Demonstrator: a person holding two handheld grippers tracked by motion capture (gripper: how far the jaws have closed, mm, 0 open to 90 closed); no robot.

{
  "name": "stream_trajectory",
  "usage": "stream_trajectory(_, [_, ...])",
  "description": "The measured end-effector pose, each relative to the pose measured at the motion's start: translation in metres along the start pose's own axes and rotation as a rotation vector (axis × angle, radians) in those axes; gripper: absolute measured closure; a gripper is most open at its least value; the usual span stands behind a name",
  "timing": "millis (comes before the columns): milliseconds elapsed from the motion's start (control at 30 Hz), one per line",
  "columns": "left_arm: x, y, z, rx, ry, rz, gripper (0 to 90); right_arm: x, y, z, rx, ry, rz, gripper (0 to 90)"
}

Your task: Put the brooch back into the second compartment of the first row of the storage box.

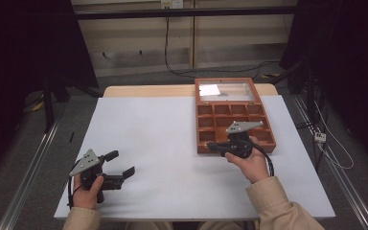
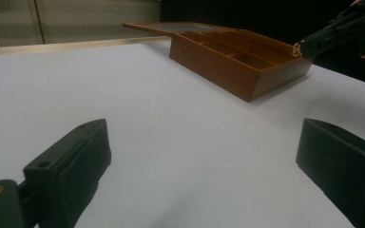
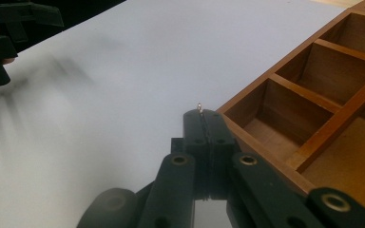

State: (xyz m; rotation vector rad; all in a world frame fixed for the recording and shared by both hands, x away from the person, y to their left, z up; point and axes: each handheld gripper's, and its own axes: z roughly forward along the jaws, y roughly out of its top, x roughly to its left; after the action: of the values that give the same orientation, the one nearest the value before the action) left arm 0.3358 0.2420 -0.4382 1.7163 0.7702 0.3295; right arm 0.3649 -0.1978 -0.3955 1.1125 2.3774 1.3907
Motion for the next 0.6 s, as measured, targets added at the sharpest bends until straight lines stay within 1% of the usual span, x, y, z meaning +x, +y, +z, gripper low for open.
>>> stream_trajectory(133, [0.000,0.000,0.000,-0.001,0.000,0.000,4.0,-0.003,0.003,-0.001,0.005,-0.008,-0.005,90.0])
stream_trajectory(267, [0.000,0.000,0.000,-0.002,-0.004,-0.001,4.0,-0.008,0.006,-0.002,-0.001,-0.013,0.002,90.0])
stream_trajectory(433, [0.000,0.000,0.000,-0.001,-0.002,-0.003,4.0,-0.017,0.012,-0.005,-0.009,-0.031,0.008,90.0])
stream_trajectory(600, [0.000,0.000,0.000,-0.002,-0.005,-0.005,4.0,-0.025,0.019,-0.006,-0.012,-0.058,-0.002,90.0])
